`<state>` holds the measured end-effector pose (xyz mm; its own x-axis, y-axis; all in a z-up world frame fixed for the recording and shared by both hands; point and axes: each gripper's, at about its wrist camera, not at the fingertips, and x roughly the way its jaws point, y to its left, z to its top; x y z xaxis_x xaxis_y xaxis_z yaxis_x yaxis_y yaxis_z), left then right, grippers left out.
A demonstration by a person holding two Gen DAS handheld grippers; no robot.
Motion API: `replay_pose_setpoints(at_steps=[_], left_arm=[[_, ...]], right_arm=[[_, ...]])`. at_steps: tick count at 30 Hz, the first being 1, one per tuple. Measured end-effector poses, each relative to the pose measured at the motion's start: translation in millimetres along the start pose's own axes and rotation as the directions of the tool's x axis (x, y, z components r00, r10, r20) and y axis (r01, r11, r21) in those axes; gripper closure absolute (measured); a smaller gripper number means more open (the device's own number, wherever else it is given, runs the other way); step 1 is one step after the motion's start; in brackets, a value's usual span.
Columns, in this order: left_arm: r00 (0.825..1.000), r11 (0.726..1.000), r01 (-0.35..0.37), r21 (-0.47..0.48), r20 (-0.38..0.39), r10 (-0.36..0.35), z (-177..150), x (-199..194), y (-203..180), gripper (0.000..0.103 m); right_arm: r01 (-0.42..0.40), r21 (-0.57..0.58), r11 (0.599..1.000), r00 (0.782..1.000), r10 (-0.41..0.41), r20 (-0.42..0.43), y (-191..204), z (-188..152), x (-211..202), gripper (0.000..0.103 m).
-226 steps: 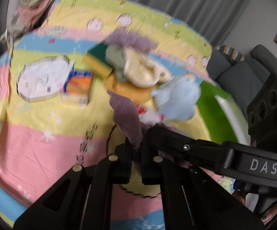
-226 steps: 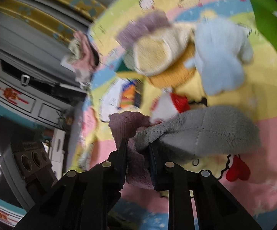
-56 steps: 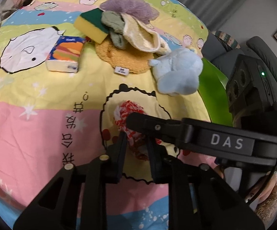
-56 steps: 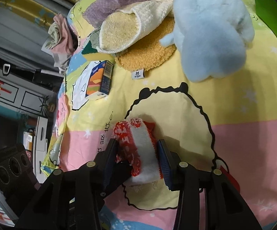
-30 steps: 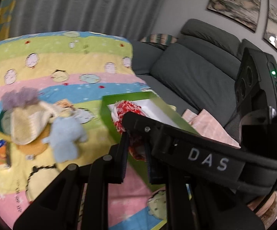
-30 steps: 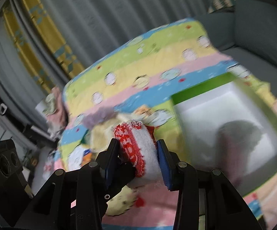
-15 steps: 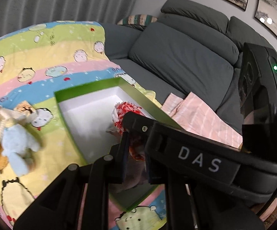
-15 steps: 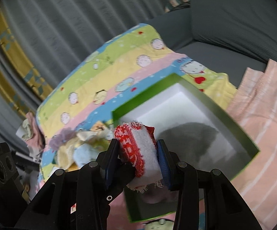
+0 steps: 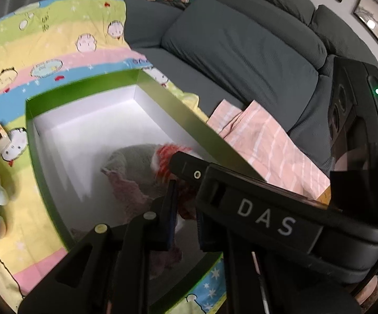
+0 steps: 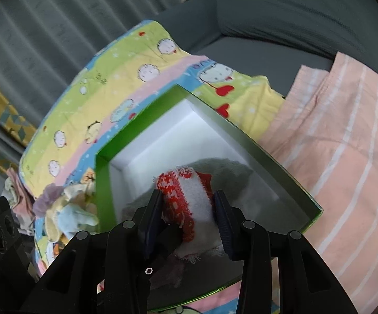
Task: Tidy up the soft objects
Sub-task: 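Carry the sock into the green box and release it, then move the right gripper back to the purple mesh bath puff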
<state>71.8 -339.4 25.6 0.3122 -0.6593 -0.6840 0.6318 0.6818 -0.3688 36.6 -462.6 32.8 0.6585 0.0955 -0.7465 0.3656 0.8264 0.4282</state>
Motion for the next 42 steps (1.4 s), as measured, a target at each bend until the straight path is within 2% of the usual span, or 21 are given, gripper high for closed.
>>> replay_pose_setpoints(at_steps=[8, 13, 17, 20, 21, 22, 23, 24, 25, 30, 34, 38, 42], left_arm=[[0.998, 0.998, 0.009, -0.058, -0.064, -0.013, 1, 16, 12, 0.095], [0.998, 0.997, -0.001, -0.082, -0.067, -0.004, 0, 19, 18, 0.094], [0.998, 0.995, -0.034, -0.096, -0.055, 0.028, -2, 13, 18, 0.093], [0.996, 0.993, -0.088, -0.084, -0.033, 0.085, -3, -1, 15, 0.088], [0.995, 0.992, -0.100, -0.082, -0.029, 0.098, -4, -4, 15, 0.081], [0.993, 0.990, -0.120, -0.078, -0.025, 0.118, -5, -9, 14, 0.070], [0.990, 0.987, -0.143, -0.070, -0.019, 0.142, -7, -15, 13, 0.065], [0.987, 0.985, -0.160, -0.065, -0.013, 0.160, -9, -19, 14, 0.058], [0.983, 0.981, -0.184, -0.059, 0.002, 0.185, -11, -27, 13, 0.054], [0.961, 0.962, -0.267, -0.054, 0.065, 0.270, -27, -65, 20, 0.036], [0.938, 0.942, -0.327, -0.076, 0.098, 0.333, -41, -95, 30, 0.032], [0.912, 0.917, -0.374, -0.139, 0.127, 0.391, -60, -127, 49, 0.024], [0.871, 0.866, -0.444, -0.231, 0.116, 0.477, -84, -157, 78, 0.023]], right_arm=[[0.015, 0.010, 1.000, 0.999, -0.015, -0.046, -5, 4, 19, 0.060], [0.049, -0.003, 0.999, 0.997, -0.049, -0.052, -1, 4, 23, 0.060], [0.040, -0.001, 0.999, 0.999, -0.040, -0.035, 1, 2, 18, 0.060], [0.019, -0.007, 1.000, 1.000, -0.020, -0.014, 6, 1, 13, 0.059], [0.010, -0.010, 1.000, 1.000, -0.010, -0.005, 9, 1, 10, 0.057], [-0.003, -0.011, 1.000, 1.000, 0.003, 0.006, 11, 0, 8, 0.048], [-0.026, -0.013, 1.000, 0.999, 0.026, 0.025, 15, -1, 4, 0.038], [-0.040, -0.015, 0.999, 0.999, 0.040, 0.037, 18, -1, 2, 0.035], [-0.057, -0.017, 0.998, 0.997, 0.058, 0.052, 21, -2, -1, 0.030], [-0.129, -0.049, 0.990, 0.986, 0.133, 0.104, 41, -8, -13, 0.019], [-0.174, -0.059, 0.983, 0.976, 0.180, 0.119, 57, -15, -16, 0.010], [-0.202, -0.100, 0.974, 0.972, 0.212, 0.106, 80, -26, -13, 0.007], [-0.268, -0.120, 0.956, 0.958, 0.278, 0.075, 107, -43, -7, 0.006]])
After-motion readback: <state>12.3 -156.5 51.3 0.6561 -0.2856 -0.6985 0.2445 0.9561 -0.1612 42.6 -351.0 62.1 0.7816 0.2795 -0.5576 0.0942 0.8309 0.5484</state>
